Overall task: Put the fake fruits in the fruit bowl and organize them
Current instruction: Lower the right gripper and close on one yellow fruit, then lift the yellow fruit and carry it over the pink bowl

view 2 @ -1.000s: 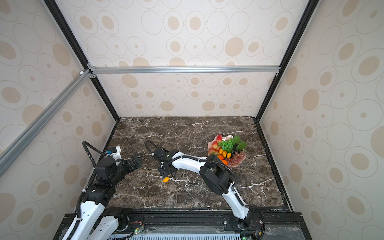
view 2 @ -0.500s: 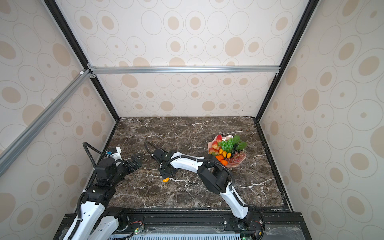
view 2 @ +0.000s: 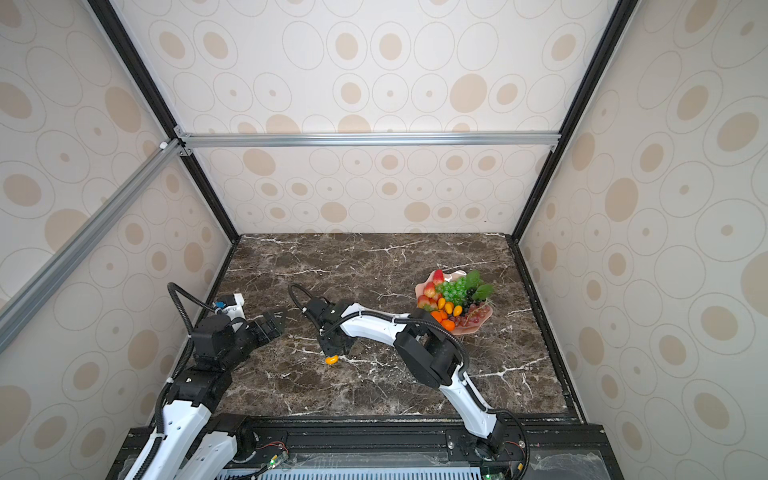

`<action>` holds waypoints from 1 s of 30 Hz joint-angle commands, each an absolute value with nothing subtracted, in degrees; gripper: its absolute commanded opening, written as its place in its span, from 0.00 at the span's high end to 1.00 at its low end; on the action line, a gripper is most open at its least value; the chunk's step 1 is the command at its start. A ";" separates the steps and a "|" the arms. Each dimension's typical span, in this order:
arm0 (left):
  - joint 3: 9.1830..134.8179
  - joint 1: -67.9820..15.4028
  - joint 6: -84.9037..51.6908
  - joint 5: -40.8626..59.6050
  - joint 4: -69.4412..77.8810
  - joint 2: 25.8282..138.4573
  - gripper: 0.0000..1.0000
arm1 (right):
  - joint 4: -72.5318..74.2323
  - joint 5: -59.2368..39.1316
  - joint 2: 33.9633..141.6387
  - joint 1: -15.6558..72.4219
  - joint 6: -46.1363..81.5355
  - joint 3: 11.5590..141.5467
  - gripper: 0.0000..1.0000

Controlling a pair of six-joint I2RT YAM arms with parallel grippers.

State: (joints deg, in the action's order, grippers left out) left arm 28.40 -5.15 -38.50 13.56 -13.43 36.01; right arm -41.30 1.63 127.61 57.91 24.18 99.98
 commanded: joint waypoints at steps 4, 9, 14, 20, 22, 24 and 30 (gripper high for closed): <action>29.44 -4.70 -37.02 16.58 -9.28 37.72 0.01 | -41.76 4.39 124.09 58.30 24.87 99.14 0.64; 28.53 -4.73 -37.74 19.05 -6.27 38.98 0.01 | -40.20 4.00 121.06 57.33 25.79 96.79 0.65; 27.71 -5.33 -38.48 20.30 -3.36 39.75 0.01 | -39.05 4.19 117.47 55.83 26.51 93.59 0.65; 27.16 -10.14 -40.09 18.74 2.44 42.93 0.01 | -38.55 4.52 110.81 51.11 25.80 86.90 0.65; 27.22 -12.78 -40.74 17.84 5.18 44.85 0.01 | -38.41 4.70 107.52 48.71 25.58 83.98 0.65; 27.55 -15.62 -41.21 16.72 8.04 46.89 0.01 | -38.45 5.15 104.43 46.39 25.32 81.23 0.65; 29.97 -25.04 -42.14 13.21 15.75 55.25 0.01 | -38.17 5.78 95.80 37.84 24.66 73.60 0.65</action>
State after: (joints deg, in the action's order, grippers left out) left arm 27.33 -22.22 -40.99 15.68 9.17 52.82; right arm -37.58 4.69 99.04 40.29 25.26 76.07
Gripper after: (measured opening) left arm 0.986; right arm 0.349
